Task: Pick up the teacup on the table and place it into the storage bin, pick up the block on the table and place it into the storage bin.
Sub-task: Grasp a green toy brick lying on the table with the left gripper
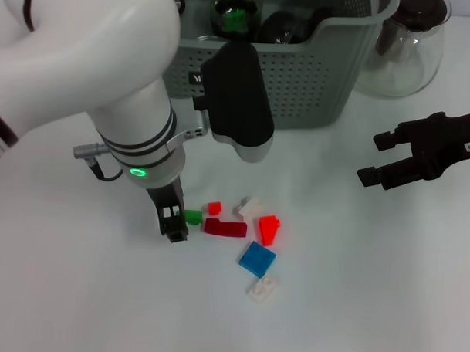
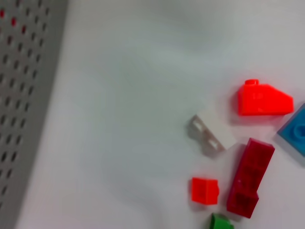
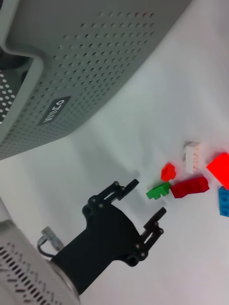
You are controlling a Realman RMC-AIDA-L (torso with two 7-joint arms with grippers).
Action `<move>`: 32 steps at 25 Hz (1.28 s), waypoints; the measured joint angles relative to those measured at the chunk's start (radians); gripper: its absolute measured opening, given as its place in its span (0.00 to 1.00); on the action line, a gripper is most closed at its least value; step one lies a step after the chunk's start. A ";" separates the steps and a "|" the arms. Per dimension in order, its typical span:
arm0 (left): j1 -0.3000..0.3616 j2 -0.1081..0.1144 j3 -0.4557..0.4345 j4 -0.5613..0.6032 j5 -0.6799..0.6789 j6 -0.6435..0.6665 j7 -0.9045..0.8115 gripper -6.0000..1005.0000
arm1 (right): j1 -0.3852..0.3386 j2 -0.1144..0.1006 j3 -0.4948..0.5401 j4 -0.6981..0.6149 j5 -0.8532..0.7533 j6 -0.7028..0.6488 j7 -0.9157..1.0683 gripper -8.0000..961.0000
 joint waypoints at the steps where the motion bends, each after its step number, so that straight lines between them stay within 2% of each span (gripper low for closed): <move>1: -0.002 0.000 0.001 -0.007 -0.006 -0.004 0.000 0.69 | 0.000 0.000 0.000 0.000 0.000 0.000 0.000 0.95; 5: -0.004 0.000 0.003 -0.014 -0.018 -0.011 0.001 0.59 | 0.000 0.000 0.000 0.000 -0.001 0.000 0.000 0.95; 13: -0.026 0.000 0.003 -0.065 -0.039 -0.044 0.002 0.55 | 0.000 0.000 0.000 -0.005 -0.001 0.000 0.004 0.95; 24: -0.042 0.002 0.001 -0.107 -0.043 -0.066 0.002 0.38 | 0.000 -0.001 0.000 -0.006 -0.002 0.000 0.005 0.95; 29: -0.042 0.002 0.000 -0.112 -0.044 -0.066 0.001 0.38 | 0.000 -0.002 0.000 -0.007 -0.002 0.000 0.005 0.95; 32: -0.042 0.002 -0.003 -0.110 -0.044 -0.066 -0.012 0.33 | 0.000 -0.002 0.000 -0.008 -0.002 0.000 0.006 0.95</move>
